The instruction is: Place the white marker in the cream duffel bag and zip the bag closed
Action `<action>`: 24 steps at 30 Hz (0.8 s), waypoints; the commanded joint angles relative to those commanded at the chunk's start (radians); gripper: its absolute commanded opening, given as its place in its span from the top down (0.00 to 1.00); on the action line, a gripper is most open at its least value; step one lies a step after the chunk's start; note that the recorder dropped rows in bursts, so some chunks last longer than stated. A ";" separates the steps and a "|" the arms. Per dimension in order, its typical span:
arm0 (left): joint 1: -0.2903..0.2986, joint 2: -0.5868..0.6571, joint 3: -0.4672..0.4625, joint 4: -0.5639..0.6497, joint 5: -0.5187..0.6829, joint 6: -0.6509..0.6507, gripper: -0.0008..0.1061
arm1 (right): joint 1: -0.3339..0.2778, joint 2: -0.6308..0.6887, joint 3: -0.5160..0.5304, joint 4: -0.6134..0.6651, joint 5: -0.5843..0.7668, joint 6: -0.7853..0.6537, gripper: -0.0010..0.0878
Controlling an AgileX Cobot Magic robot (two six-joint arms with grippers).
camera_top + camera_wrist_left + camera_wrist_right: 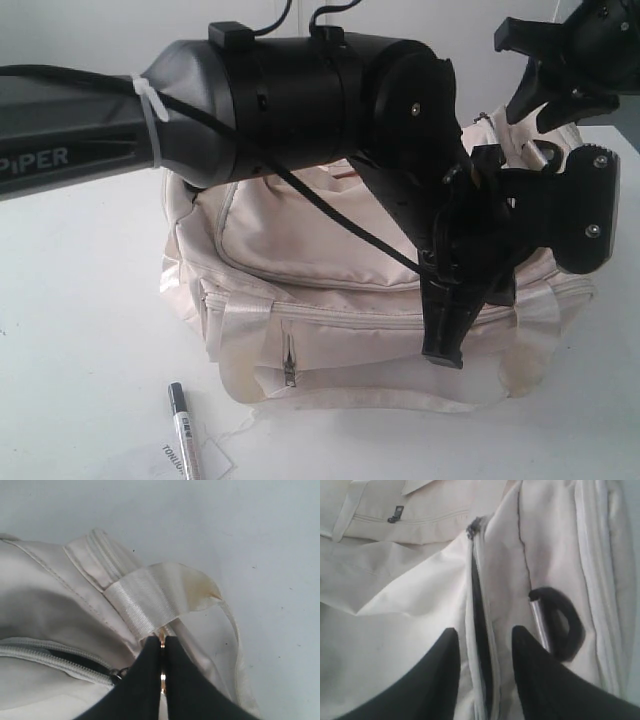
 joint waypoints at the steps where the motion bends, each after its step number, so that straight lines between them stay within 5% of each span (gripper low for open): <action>1: 0.000 0.000 0.000 0.000 0.000 0.000 0.99 | 0.000 -0.012 0.020 0.000 -0.008 0.000 0.60; 11: 0.000 0.000 0.000 0.000 0.000 0.000 0.99 | 0.000 -0.082 0.242 0.110 -0.129 -0.044 0.55; 13: 0.000 0.000 0.000 0.000 0.000 0.000 0.99 | 0.006 -0.082 0.262 0.123 -0.148 -0.060 0.47; 24: 0.000 0.000 0.000 0.000 0.000 -0.002 0.99 | 0.059 -0.045 0.267 0.109 -0.194 -0.059 0.46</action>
